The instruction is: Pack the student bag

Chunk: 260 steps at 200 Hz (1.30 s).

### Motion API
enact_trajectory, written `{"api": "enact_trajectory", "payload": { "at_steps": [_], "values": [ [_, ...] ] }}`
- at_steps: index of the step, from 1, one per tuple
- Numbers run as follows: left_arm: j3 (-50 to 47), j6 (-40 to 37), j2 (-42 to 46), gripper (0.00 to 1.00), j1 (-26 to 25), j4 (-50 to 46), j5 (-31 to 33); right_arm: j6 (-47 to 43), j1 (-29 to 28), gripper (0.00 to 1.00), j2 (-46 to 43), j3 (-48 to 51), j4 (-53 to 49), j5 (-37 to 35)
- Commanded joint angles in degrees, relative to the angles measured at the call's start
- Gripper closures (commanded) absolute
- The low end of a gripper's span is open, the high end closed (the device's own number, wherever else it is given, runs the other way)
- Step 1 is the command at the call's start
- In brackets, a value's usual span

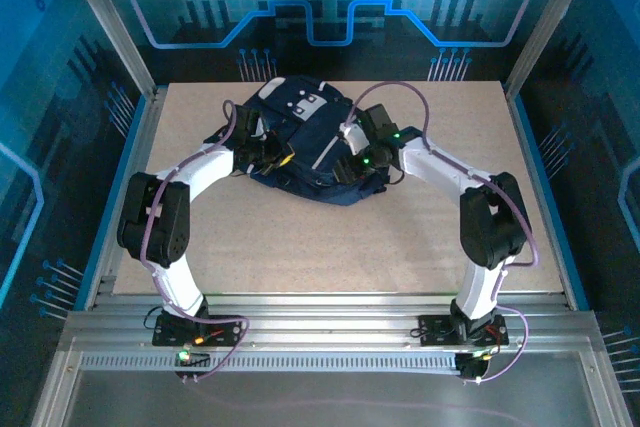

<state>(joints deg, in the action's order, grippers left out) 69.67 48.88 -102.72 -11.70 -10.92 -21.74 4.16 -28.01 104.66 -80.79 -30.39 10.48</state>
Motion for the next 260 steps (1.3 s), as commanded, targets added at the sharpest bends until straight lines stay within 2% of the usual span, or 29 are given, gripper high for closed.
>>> {"api": "enact_trajectory", "payload": {
  "at_steps": [1, 81, 93, 118, 149, 170, 208, 224, 230, 260],
  "values": [
    [2.66, -2.34, 0.98, 0.97, 0.89, 1.49, -2.60, -2.19, -1.76, 0.54, 3.48, -2.58, 1.12, -1.24],
    [2.48, -1.92, 1.68, 0.96, 0.98, 1.80, -2.70, -5.64, -3.30, 0.58, 7.52, -3.41, -0.66, -10.39],
    [2.65, -1.89, 1.51, 0.97, 0.96, 1.77, -2.70, -5.59, -3.45, 0.67, 7.83, -3.38, -0.24, -10.62],
    [2.88, -1.93, 1.20, 0.97, 1.11, 1.64, -2.86, -5.64, -3.54, 1.00, 7.81, -3.29, 0.17, -9.77],
    [3.28, -2.13, 0.30, 0.96, 1.85, 2.16, -2.72, -4.04, -2.81, 1.00, 4.74, -0.98, 1.30, -4.60],
    [5.39, -3.74, -1.99, 0.97, 2.92, 1.52, -2.74, -1.07, -2.83, 1.00, 2.25, 1.93, 2.47, 1.48],
    [13.19, -6.05, -8.11, 0.95, 3.79, -1.03, -4.45, 4.44, -6.97, 1.00, -0.86, 6.16, 6.69, 5.99],
    [15.83, -5.05, -10.54, 0.89, 3.71, -0.54, -5.87, 7.13, -8.38, 1.00, -0.53, 5.97, 9.21, 7.84],
    [16.50, -4.59, -11.22, 0.85, 3.70, -0.27, -6.18, 8.08, -8.81, 1.00, -0.23, 5.74, 10.40, 8.67],
    [19.09, -4.62, -12.16, 0.36, 4.10, -3.21, -5.92, 11.36, -10.91, 1.00, 3.23, 1.35, 13.15, 10.61]
  ]
}}
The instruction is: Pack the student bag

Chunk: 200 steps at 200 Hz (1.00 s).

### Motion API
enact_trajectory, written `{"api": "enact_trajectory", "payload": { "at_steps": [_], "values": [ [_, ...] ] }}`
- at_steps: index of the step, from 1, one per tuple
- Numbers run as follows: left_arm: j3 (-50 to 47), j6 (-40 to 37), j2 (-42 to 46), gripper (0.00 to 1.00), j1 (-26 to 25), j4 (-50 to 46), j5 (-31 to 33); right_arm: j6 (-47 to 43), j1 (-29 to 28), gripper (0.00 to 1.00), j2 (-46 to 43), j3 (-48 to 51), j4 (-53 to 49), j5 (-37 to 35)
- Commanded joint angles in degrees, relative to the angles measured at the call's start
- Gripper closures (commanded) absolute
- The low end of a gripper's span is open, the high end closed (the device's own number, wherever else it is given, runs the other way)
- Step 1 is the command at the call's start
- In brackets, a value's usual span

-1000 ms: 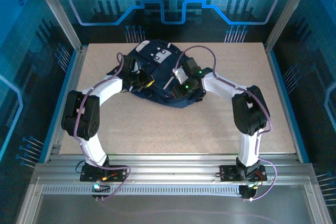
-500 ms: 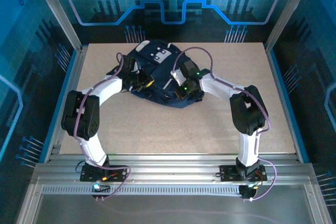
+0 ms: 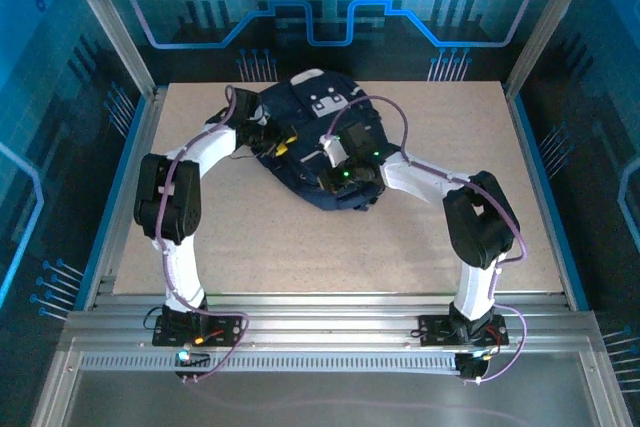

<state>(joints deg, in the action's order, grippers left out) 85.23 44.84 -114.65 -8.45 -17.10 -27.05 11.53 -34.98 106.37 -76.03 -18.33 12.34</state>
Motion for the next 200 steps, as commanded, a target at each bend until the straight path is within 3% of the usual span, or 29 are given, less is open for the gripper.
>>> {"api": "enact_trajectory", "payload": {
  "at_steps": [1, 20, 28, 80, 119, 136, 148, 166, 186, 200],
  "values": [
    [3.44, -0.60, -0.14, 0.35, 0.87, 2.92, -0.54, 4.10, -3.94, 1.00, 1.68, -3.68, 1.14, 8.80],
    [-0.20, -0.06, 3.66, 0.18, 1.91, 2.97, -0.02, 5.16, -4.46, 1.00, 4.49, -7.28, 1.32, 8.60],
    [-2.43, 0.37, 5.75, 0.16, 2.33, 3.33, 0.18, 5.49, -4.47, 1.00, 5.63, -8.71, 0.99, 8.09],
    [-16.52, 0.47, 17.80, 0.16, 2.91, 1.67, 1.34, 8.99, -4.28, 1.00, 7.56, -10.84, 4.00, 5.86],
    [-23.23, 5.97, 20.56, 0.24, 0.93, 8.46, 0.92, 10.79, -4.54, 1.00, 7.63, -10.07, 6.28, 7.74],
    [-22.92, 6.51, 19.03, 0.30, -0.60, 9.80, 2.35, 11.32, -4.87, 1.00, 7.63, -9.68, 7.04, 8.18],
    [-23.17, 7.78, 17.51, 0.41, -1.25, 12.31, 2.35, 11.53, -5.09, 1.00, 7.33, -9.34, 7.16, 8.15],
    [-22.64, 8.42, 14.96, 0.63, -1.66, 14.09, 2.29, 11.74, -5.48, 1.00, 6.35, -8.21, 7.52, 7.90],
    [-22.73, 8.50, 13.79, 1.00, -1.97, 15.89, 2.11, 11.36, -5.58, 1.00, 5.55, -6.92, 5.87, 7.09],
    [-22.71, 7.23, 14.40, 1.00, -1.81, 15.35, 2.73, 9.77, -5.45, 1.00, 4.88, -5.83, 3.31, 5.29]
  ]
}}
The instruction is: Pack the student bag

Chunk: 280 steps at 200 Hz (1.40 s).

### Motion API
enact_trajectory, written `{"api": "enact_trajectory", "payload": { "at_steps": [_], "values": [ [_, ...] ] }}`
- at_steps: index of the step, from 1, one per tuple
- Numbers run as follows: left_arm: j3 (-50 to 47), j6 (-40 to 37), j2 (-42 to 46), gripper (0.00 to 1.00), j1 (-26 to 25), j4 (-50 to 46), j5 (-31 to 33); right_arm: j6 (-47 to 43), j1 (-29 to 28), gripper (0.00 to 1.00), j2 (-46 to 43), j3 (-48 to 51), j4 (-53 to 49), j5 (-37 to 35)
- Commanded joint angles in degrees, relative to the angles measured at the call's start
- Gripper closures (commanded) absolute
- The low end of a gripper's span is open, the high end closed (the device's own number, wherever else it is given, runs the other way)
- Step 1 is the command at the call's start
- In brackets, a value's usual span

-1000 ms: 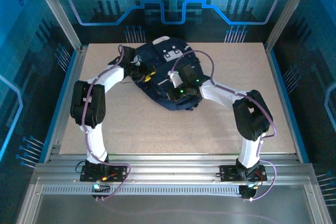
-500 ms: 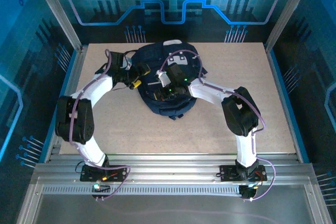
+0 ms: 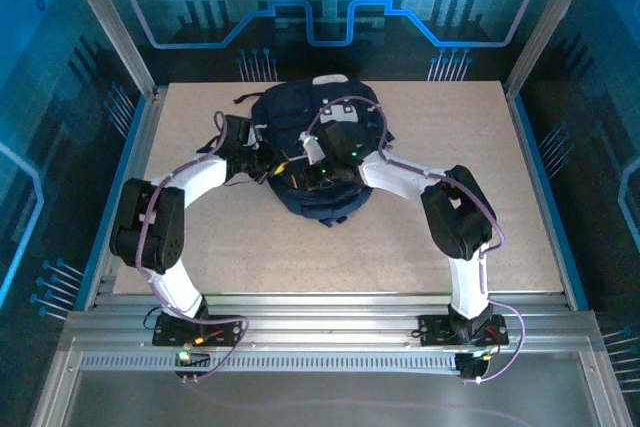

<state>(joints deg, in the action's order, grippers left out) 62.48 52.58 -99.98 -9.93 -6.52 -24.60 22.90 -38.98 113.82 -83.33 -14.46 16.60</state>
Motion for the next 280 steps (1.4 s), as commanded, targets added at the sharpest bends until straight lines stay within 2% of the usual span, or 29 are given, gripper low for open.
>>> {"api": "enact_trajectory", "payload": {
  "at_steps": [1, 25, 45, 82, 105, 135, 155, 201, 238, 257, 277, 280],
  "values": [
    [0.07, -0.61, -0.20, 1.00, -0.29, 4.68, 0.31, -1.79, -1.45, 1.00, -2.60, 1.53, -0.87, 0.78],
    [0.52, -3.48, 1.22, 1.00, 0.62, 2.10, 0.96, -7.52, -0.46, 1.00, -4.81, 4.85, -7.82, -5.93],
    [0.71, -4.87, 1.89, 1.00, 1.61, 0.86, 0.37, -11.00, 2.86, 1.00, -7.99, 8.76, -11.17, -10.58],
    [1.32, -6.34, 2.52, 1.00, 1.99, -1.13, -0.26, -14.10, 12.53, 1.00, -14.74, 14.80, -11.20, -11.62],
    [1.46, -6.62, 2.69, 1.00, 2.22, -1.66, -0.54, -15.86, 17.31, 1.00, -15.41, 14.02, -11.91, -12.72],
    [1.77, -7.80, 3.22, 1.00, 2.47, -3.07, -0.41, -17.36, 21.92, 1.00, -14.59, 10.98, -11.86, -17.67],
    [2.04, -8.07, 3.26, 1.00, 3.13, -3.54, -0.56, -17.71, 23.58, 1.00, -13.65, 8.35, -12.08, -17.74],
    [8.43, -11.68, -0.39, 1.00, 5.07, -6.72, 1.48, -19.49, 20.75, 1.00, -16.72, 11.49, -10.75, -9.77],
    [20.05, -15.80, -7.58, 1.00, 7.41, -12.76, 4.75, -21.15, 13.21, 1.00, -21.66, 17.17, -10.90, -8.63],
    [25.56, -15.86, -11.03, 1.00, 8.34, -14.82, 4.48, -20.08, 8.96, 1.00, -22.90, 18.02, -11.13, -7.92],
    [30.15, -15.93, -13.35, 0.75, 8.48, -17.36, 4.66, -18.16, 5.19, 1.00, -22.35, 17.46, -10.16, -7.62],
    [30.75, -15.79, -13.53, 0.68, 8.45, -17.79, 4.65, -17.88, 4.69, 1.00, -22.11, 17.30, -9.92, -7.66]
  ]
}}
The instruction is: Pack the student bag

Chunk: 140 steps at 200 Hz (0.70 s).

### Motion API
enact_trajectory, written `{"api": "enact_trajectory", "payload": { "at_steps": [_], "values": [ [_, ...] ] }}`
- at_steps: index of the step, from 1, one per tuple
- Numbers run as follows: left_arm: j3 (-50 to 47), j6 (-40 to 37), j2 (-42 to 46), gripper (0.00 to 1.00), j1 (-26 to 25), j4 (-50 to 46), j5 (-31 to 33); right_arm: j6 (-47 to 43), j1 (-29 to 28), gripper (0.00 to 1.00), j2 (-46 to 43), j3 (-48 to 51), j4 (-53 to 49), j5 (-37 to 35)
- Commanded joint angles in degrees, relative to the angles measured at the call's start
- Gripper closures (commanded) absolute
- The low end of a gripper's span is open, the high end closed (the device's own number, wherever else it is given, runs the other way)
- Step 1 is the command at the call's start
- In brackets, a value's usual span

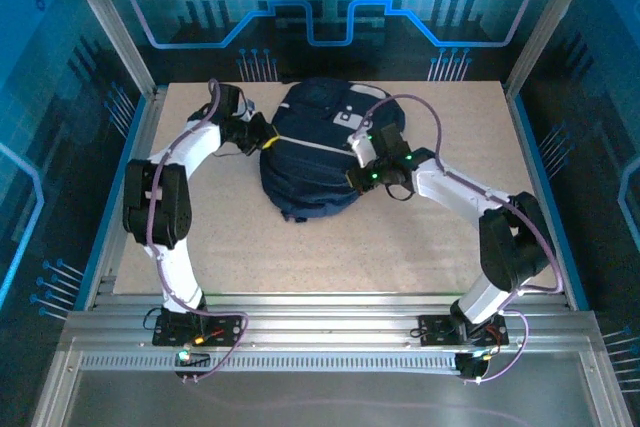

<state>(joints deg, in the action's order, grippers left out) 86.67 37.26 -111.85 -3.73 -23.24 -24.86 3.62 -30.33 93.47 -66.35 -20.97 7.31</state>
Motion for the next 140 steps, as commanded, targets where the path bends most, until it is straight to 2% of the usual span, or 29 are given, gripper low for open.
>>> {"api": "enact_trajectory", "payload": {
  "at_steps": [1, 6, 14, 41, 60, 102, 140],
  "values": [
    [6.74, -0.41, -1.73, 0.67, 2.24, -1.26, 4.96, 1.49, -4.09, 1.00, -1.65, 0.24, -3.30, 1.69],
    [7.34, -0.32, -1.85, 0.56, 2.23, -2.10, 5.27, 1.86, -4.79, 1.00, -1.19, -0.12, -2.74, 1.94],
    [8.00, -0.34, -1.43, 0.44, 2.24, -3.03, 6.03, 2.76, -5.62, 1.00, -0.12, -0.88, -1.72, 2.22],
    [5.62, 0.04, 3.56, 0.22, 2.28, -4.09, 8.90, 5.71, -7.02, 1.00, 4.94, -4.88, 0.46, 0.64],
    [0.28, 2.16, 9.18, 0.19, 2.16, -2.72, 8.87, 9.33, -7.11, 1.00, 7.94, -6.96, 2.54, 0.43],
    [-20.20, 12.09, 22.15, 0.18, 0.48, 7.70, 7.29, 15.46, -8.31, 1.00, 11.02, -8.09, 10.00, 4.48],
    [-29.64, 18.37, 23.89, 0.18, -4.25, 14.13, 7.78, 17.63, -9.52, 1.00, 11.82, -8.01, 12.81, 7.01]
  ]
}}
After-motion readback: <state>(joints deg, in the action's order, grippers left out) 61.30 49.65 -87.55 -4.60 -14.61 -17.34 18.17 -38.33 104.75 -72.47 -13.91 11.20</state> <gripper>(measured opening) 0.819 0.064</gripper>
